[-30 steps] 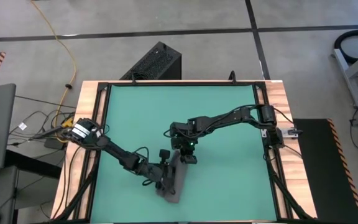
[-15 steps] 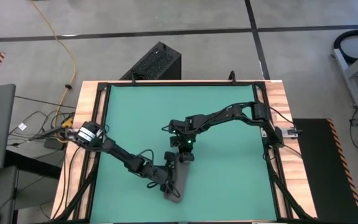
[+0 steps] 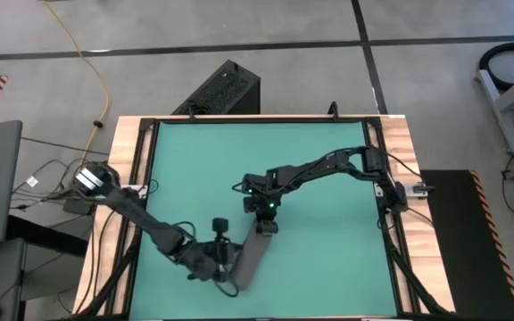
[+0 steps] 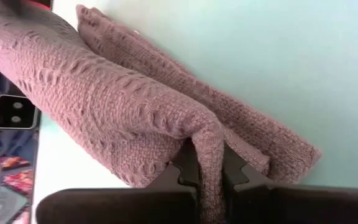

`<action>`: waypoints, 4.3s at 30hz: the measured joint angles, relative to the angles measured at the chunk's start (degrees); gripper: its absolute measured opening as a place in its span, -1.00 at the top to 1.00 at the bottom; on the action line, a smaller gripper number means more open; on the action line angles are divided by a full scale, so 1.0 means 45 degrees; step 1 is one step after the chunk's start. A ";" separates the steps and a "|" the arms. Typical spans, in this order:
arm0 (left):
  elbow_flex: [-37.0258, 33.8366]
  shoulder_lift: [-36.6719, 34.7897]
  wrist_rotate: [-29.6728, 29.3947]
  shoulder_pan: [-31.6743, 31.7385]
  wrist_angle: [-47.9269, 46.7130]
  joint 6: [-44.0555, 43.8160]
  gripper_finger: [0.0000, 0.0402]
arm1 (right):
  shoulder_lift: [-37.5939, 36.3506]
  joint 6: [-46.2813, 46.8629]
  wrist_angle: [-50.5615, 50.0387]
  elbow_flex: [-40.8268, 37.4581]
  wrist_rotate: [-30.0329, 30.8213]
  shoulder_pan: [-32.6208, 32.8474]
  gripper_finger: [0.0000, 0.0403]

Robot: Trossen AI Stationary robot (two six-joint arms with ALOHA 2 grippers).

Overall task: Roll towel
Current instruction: Roll the gray towel

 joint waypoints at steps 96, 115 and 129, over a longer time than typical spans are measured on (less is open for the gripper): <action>0.0514 0.2334 0.3754 -0.0242 0.1039 -0.0518 1.00 | -0.2444 0.1803 0.8743 -0.5486 0.4220 0.2039 0.98; 0.0133 0.0328 -0.4298 -0.1809 0.1148 -0.6105 1.00 | -0.2356 0.7321 0.7175 -0.5527 1.2240 0.4613 0.98; 0.0669 0.3368 -0.9136 -0.1968 0.3109 -0.8771 1.00 | -0.2243 1.0379 0.6382 -0.5557 1.5454 0.6078 0.98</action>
